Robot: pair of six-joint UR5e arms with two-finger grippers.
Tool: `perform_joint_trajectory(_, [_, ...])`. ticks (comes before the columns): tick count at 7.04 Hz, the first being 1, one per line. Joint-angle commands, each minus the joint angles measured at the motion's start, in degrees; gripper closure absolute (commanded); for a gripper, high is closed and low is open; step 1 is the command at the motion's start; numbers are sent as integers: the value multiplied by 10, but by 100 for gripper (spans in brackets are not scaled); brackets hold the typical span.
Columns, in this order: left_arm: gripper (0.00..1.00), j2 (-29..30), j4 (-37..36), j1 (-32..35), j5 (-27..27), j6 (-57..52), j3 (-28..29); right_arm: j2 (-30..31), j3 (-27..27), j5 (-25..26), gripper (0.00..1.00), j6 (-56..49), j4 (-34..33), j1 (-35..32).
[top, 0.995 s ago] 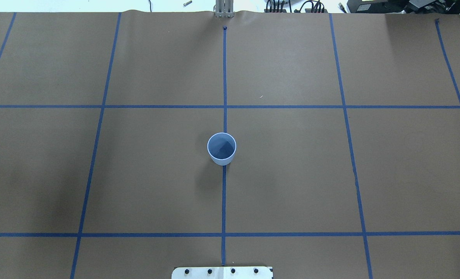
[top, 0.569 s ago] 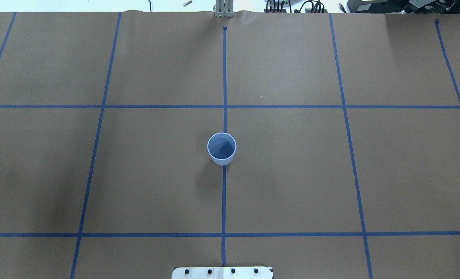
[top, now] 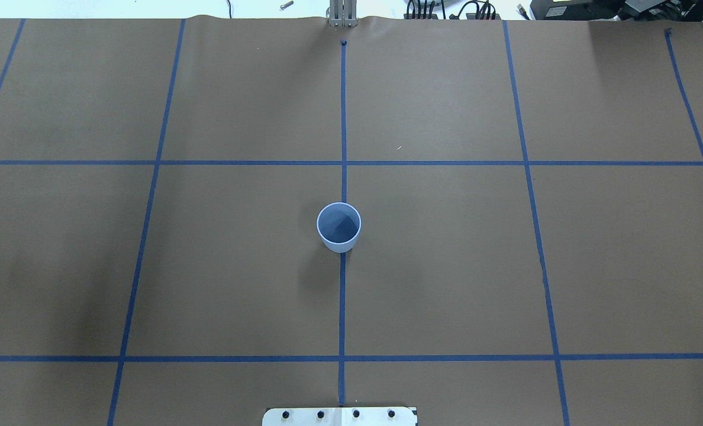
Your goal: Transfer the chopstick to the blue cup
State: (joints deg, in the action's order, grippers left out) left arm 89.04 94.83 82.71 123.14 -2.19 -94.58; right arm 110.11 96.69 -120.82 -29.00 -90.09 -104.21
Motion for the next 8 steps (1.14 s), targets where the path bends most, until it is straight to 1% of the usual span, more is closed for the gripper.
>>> perform_joint_trajectory(1, [2,-1,0,0,0,0,-1,-2,2,1,100,0,-1,1])
perform_joint_trajectory(4, [2,-1,0,0,0,0,1,-13,5,-4,100,0,-3,7])
perform_joint_trajectory(5, [2,0,1,0,0,0,1,-24,8,-6,100,0,-26,9])
perform_joint_trajectory(6, [2,-1,1,0,0,0,0,-41,18,-6,100,-15,-65,8])
perform_joint_trajectory(8, [2,0,1,-1,0,0,1,-45,30,-7,100,-37,-91,8])
